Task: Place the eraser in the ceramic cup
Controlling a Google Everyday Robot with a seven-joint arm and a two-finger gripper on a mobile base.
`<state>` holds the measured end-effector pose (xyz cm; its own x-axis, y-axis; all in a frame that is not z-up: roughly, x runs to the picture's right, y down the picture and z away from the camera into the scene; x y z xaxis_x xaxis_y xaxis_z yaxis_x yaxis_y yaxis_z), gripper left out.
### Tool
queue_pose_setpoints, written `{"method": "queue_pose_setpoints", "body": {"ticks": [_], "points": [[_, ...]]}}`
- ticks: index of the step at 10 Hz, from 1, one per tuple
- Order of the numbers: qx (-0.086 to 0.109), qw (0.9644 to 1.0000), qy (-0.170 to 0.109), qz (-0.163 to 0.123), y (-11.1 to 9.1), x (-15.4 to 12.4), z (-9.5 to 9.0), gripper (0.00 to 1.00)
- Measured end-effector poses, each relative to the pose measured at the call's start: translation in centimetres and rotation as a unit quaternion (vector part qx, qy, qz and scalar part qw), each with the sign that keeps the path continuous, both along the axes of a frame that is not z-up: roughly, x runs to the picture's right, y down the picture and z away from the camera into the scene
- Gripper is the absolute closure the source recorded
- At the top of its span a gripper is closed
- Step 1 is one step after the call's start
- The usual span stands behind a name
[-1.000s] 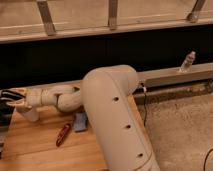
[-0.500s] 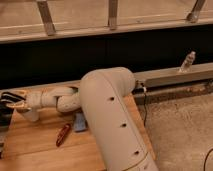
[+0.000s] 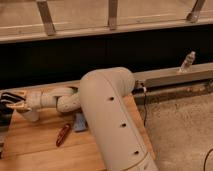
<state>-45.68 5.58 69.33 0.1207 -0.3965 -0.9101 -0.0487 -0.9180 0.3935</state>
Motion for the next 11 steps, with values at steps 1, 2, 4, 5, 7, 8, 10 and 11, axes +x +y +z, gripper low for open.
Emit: {"method": "queue_pose_setpoints", "body": {"ticks": [1, 2, 4, 5, 7, 8, 10, 11], "points": [[0.0, 1.0, 0.001, 0.001, -0.05, 0.08, 0.05, 0.58], [0.0, 1.0, 0.001, 0.001, -0.05, 0.08, 0.06, 0.48], [0.0, 1.0, 0.0, 0.0, -0.01, 0.01, 0.01, 0.3], [0.0, 1.0, 0.001, 0.0, -0.04, 0.07, 0.06, 0.22], [0.0, 1.0, 0.001, 0.0, -0.02, 0.04, 0.04, 0.2], [0.0, 1.0, 0.001, 0.0, -0.05, 0.05, 0.05, 0.2], [0.0, 1.0, 0.001, 0.0, -0.05, 0.05, 0.05, 0.2], [0.0, 1.0, 0.001, 0.0, -0.05, 0.07, 0.06, 0.2]]}}
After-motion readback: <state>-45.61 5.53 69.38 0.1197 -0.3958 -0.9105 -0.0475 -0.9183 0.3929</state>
